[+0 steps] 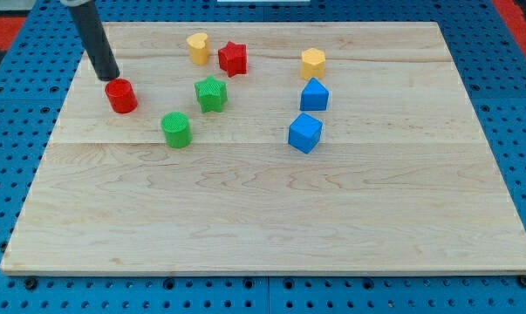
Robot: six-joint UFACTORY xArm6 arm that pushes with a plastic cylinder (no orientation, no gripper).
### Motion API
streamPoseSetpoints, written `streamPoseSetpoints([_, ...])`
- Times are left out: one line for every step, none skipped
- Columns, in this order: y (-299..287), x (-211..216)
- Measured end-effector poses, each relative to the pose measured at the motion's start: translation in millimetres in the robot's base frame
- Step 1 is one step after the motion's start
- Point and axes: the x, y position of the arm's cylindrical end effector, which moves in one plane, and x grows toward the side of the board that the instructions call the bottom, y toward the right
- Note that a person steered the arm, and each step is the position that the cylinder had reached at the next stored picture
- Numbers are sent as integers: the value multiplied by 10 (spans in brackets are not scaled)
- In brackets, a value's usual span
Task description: Move the yellow heart into the red circle
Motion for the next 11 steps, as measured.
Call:
streamPoseSetpoints([496,-246])
streamPoseSetpoints([726,-442])
streamPoseSetpoints([762,-973])
streamPoseSetpoints([1405,-974])
streamPoseSetpoints([1401,-593])
streamPoseSetpoints([669,-491])
streamPoseSetpoints([638,-155])
streamPoseSetpoints([728,-180])
streamPoseSetpoints([344,154])
streamPoseSetpoints([207,333])
streamPoseSetpoints([698,128])
